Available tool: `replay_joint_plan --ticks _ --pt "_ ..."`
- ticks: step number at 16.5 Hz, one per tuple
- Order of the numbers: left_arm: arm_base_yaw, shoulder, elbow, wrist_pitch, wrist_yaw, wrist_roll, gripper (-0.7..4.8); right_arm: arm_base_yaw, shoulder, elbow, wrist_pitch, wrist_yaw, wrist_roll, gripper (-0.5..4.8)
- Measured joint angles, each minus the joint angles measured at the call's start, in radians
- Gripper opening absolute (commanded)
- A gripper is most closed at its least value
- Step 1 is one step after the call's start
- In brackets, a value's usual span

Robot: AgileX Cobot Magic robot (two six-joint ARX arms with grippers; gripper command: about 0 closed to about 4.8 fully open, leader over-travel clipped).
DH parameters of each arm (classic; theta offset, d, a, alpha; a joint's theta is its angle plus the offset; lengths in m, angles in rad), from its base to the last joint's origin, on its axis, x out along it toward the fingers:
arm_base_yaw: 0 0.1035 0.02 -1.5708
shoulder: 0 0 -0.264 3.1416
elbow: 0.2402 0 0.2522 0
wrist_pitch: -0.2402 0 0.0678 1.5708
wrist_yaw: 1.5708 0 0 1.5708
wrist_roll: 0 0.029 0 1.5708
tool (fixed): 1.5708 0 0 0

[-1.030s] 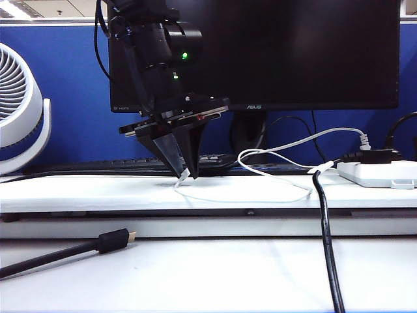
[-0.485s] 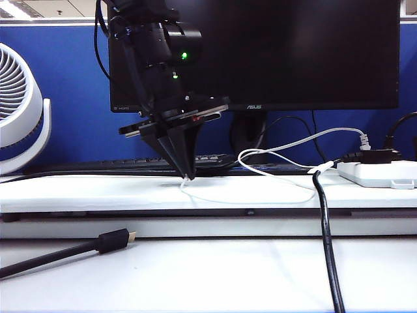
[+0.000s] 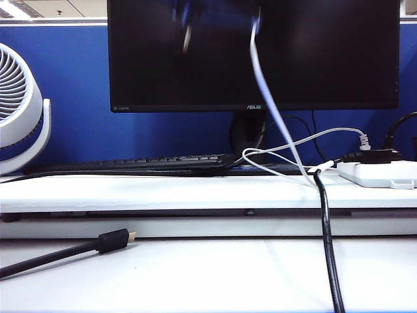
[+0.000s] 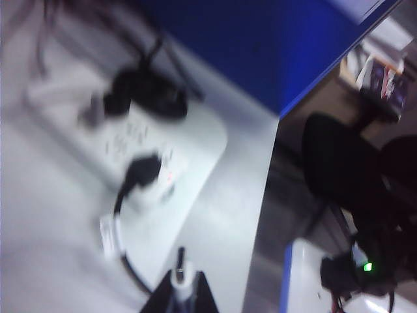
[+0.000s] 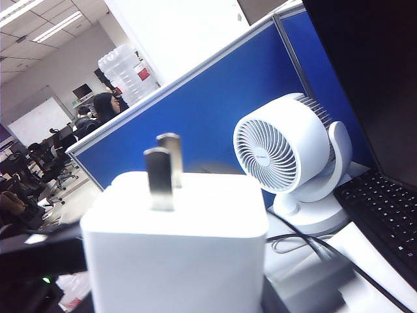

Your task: Pick up the Type-C charging cable and the charging base, insert one end of the Type-C charger into the corresponding slot on the base, and finally place the plugged-in charger back on the table.

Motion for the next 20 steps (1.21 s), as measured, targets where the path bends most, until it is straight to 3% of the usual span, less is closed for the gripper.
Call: replay_joint_plan --ticks 1,5,8,11,13,17,20 --pt "0.001 -0.04 0.002 0.065 0.004 -0.005 -0.06 -0.014 -0.003 0.0 0.0 0.0 0.0 1.25" --pt "0.016 -0.092 0.003 0.109 0.079 -0.018 -0.06 -0.03 -0.006 0.0 -0.001 0.001 0.0 1.24" --pt "0.023 -0.101 0.002 0.186 0.225 -0.171 -0.06 -0.027 -0.006 0.0 0.0 0.0 0.018 1.16" --pt "0.023 -0.101 0.002 0.358 0.347 -0.367 -0.06 -0.027 -0.006 0.0 0.001 0.0 0.135 1.16" --pt "0.023 -0.101 0.002 0.489 0.362 -0.484 -0.06 -0.027 -0.006 0.0 0.03 0.002 0.244 1.16" --pt "0.023 -0.101 0.002 0.589 0.362 -0.684 -0.06 -0.027 -0.006 0.0 0.037 0.0 0.433 1.15" --pt "0.024 -0.101 0.002 0.592 0.362 -0.773 -0.06 -0.022 -0.006 0.0 0.037 -0.001 0.446 1.15"
